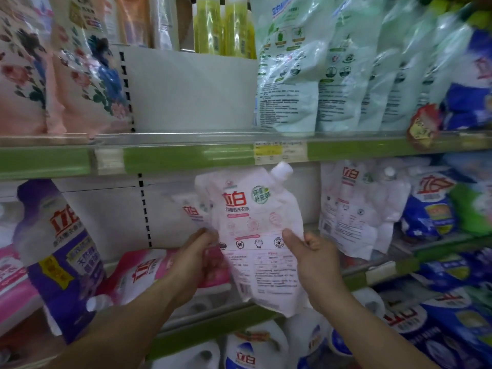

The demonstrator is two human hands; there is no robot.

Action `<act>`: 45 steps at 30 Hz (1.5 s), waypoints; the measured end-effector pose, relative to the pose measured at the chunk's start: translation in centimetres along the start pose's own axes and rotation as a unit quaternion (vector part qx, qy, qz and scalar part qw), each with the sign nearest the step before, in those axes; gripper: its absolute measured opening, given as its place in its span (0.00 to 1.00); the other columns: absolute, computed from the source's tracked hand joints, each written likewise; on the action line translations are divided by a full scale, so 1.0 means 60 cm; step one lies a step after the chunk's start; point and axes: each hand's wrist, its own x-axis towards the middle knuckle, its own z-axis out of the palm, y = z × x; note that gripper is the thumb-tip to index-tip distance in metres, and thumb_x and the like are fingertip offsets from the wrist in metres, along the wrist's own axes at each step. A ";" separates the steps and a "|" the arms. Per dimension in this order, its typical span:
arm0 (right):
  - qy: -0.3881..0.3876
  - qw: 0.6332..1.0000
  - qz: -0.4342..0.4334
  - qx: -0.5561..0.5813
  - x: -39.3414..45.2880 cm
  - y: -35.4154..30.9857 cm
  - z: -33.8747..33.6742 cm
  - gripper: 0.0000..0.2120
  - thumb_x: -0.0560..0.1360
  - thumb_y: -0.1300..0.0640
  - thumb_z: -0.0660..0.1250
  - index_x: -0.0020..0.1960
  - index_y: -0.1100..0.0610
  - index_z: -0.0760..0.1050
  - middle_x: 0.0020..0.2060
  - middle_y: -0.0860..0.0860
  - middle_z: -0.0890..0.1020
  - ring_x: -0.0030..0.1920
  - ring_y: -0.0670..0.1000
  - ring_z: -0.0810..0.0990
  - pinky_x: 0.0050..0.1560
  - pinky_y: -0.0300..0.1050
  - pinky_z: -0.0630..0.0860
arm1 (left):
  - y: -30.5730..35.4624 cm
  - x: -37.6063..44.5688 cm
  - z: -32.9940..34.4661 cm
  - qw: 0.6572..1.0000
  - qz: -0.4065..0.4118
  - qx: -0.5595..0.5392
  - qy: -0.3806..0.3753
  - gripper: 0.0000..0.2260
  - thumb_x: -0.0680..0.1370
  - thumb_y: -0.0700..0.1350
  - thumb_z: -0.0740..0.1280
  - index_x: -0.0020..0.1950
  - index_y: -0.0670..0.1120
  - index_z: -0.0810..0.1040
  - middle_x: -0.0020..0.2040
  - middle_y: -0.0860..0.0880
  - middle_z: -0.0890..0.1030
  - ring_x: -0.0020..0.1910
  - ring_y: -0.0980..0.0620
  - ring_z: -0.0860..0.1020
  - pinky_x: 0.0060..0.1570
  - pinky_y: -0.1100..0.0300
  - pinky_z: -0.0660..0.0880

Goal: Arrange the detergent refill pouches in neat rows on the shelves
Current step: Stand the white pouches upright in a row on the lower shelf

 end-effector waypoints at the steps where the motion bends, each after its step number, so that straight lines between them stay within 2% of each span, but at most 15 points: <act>1: -0.008 0.998 0.040 0.054 -0.002 -0.005 -0.016 0.09 0.76 0.56 0.67 0.40 0.54 0.83 0.37 0.53 0.86 0.38 0.53 0.86 0.36 0.48 0.82 | 0.004 0.001 0.013 1.000 -0.004 0.004 -0.031 0.21 0.68 0.61 0.68 0.53 0.48 0.80 0.38 0.46 0.82 0.28 0.50 0.75 0.27 0.64 0.67; 4: 0.007 0.980 0.123 0.155 -0.004 -0.007 -0.067 0.07 0.77 0.58 0.66 0.48 0.59 0.82 0.42 0.57 0.86 0.42 0.58 0.85 0.36 0.51 0.81 | 0.019 0.005 0.064 0.994 -0.010 0.001 -0.107 0.16 0.74 0.56 0.67 0.49 0.43 0.78 0.30 0.46 0.78 0.22 0.52 0.67 0.22 0.66 0.60; 7: 0.031 0.960 0.186 0.205 -0.004 0.000 -0.125 0.10 0.77 0.59 0.64 0.55 0.63 0.79 0.47 0.60 0.85 0.46 0.61 0.84 0.43 0.56 0.80 | 0.026 0.011 0.129 0.992 -0.025 0.009 -0.120 0.11 0.76 0.49 0.67 0.45 0.42 0.72 0.24 0.49 0.71 0.17 0.55 0.64 0.18 0.70 0.57; 11: 0.033 0.946 0.233 0.225 -0.002 -0.003 -0.217 0.11 0.77 0.59 0.64 0.55 0.65 0.78 0.46 0.62 0.85 0.45 0.63 0.84 0.38 0.54 0.80 | 0.023 0.024 0.229 0.988 -0.041 -0.013 -0.150 0.06 0.78 0.42 0.66 0.45 0.42 0.72 0.27 0.46 0.69 0.17 0.56 0.63 0.18 0.71 0.57; 14: 0.066 0.951 0.215 0.213 0.011 -0.012 -0.293 0.12 0.77 0.58 0.64 0.55 0.65 0.78 0.46 0.62 0.85 0.44 0.62 0.85 0.38 0.53 0.80 | 0.019 0.040 0.314 0.983 -0.049 -0.034 -0.174 0.09 0.78 0.41 0.67 0.40 0.44 0.70 0.30 0.44 0.70 0.18 0.55 0.65 0.17 0.70 0.59; 19: 0.124 0.970 0.131 0.164 0.054 -0.021 -0.368 0.10 0.76 0.58 0.66 0.53 0.63 0.79 0.44 0.58 0.86 0.43 0.59 0.85 0.33 0.51 0.80 | 0.030 0.080 0.431 0.978 -0.036 -0.040 -0.199 0.06 0.79 0.40 0.66 0.44 0.43 0.69 0.33 0.43 0.79 0.22 0.53 0.74 0.20 0.64 0.70; 22: 0.126 0.973 0.099 0.165 0.085 -0.008 -0.368 0.07 0.77 0.58 0.65 0.50 0.61 0.80 0.41 0.56 0.86 0.40 0.55 0.86 0.29 0.47 0.80 | 0.040 0.117 0.461 0.983 -0.013 -0.079 -0.166 0.07 0.80 0.37 0.63 0.43 0.43 0.69 0.31 0.43 0.79 0.25 0.51 0.75 0.23 0.62 0.72; 26: 0.121 0.986 0.052 0.100 0.122 0.029 -0.343 0.07 0.77 0.57 0.65 0.46 0.57 0.81 0.40 0.51 0.87 0.40 0.52 0.86 0.32 0.45 0.81 | 0.046 0.171 0.465 0.989 0.023 -0.098 -0.108 0.04 0.80 0.36 0.62 0.46 0.41 0.68 0.35 0.43 0.76 0.27 0.51 0.75 0.25 0.61 0.73; 29: 0.089 0.994 0.035 0.051 0.149 0.056 -0.320 0.08 0.77 0.55 0.65 0.42 0.52 0.82 0.40 0.49 0.87 0.41 0.50 0.86 0.36 0.46 0.81 | 0.050 0.205 0.454 0.989 0.056 -0.115 -0.071 0.09 0.79 0.34 0.62 0.41 0.43 0.67 0.33 0.42 0.75 0.26 0.51 0.75 0.24 0.62 0.72; 33: 0.070 0.997 -0.024 -0.038 0.191 0.079 -0.282 0.11 0.77 0.54 0.65 0.40 0.56 0.82 0.36 0.50 0.86 0.40 0.49 0.85 0.40 0.51 0.82 | 0.062 0.251 0.435 0.992 0.092 -0.088 -0.024 0.07 0.79 0.33 0.61 0.43 0.42 0.68 0.36 0.41 0.75 0.31 0.48 0.74 0.27 0.59 0.74; 35: 0.075 0.993 -0.061 -0.065 0.207 0.087 -0.266 0.19 0.78 0.54 0.64 0.28 0.51 0.75 0.24 0.42 0.79 0.27 0.41 0.77 0.27 0.39 0.73 | 0.068 0.273 0.431 0.992 0.093 -0.080 -0.015 0.04 0.80 0.33 0.60 0.49 0.40 0.68 0.40 0.41 0.76 0.35 0.47 0.75 0.34 0.56 0.75; 36: 0.083 0.990 -0.067 -0.086 0.214 0.094 -0.260 0.22 0.78 0.53 0.64 0.26 0.52 0.68 0.20 0.43 0.74 0.22 0.41 0.71 0.25 0.37 0.66 | 0.067 0.282 0.431 0.993 0.087 -0.075 -0.014 0.04 0.79 0.32 0.60 0.52 0.39 0.68 0.42 0.40 0.77 0.37 0.46 0.76 0.37 0.54 0.76; 38: 0.091 0.985 -0.061 -0.132 0.220 0.115 -0.253 0.23 0.79 0.51 0.63 0.26 0.52 0.62 0.19 0.47 0.69 0.23 0.43 0.66 0.28 0.40 0.63 | 0.054 0.293 0.433 0.997 0.062 -0.038 -0.019 0.08 0.77 0.30 0.60 0.55 0.33 0.71 0.46 0.37 0.80 0.42 0.42 0.79 0.43 0.50 0.78; 41: 0.049 0.979 -0.044 -0.195 0.224 0.140 -0.246 0.21 0.79 0.49 0.60 0.32 0.60 0.71 0.27 0.53 0.76 0.30 0.52 0.74 0.33 0.47 0.70 | 0.029 0.293 0.431 0.998 0.051 0.015 -0.031 0.08 0.74 0.29 0.59 0.45 0.32 0.78 0.38 0.38 0.84 0.35 0.44 0.82 0.33 0.57 0.79; 45: 0.043 0.967 -0.047 -0.247 0.238 0.140 -0.242 0.17 0.80 0.50 0.58 0.35 0.55 0.73 0.32 0.48 0.79 0.31 0.42 0.75 0.30 0.33 0.68 | 0.020 0.283 0.432 0.998 0.055 0.016 -0.039 0.11 0.77 0.37 0.60 0.39 0.39 0.81 0.34 0.42 0.84 0.29 0.49 0.82 0.27 0.61 0.76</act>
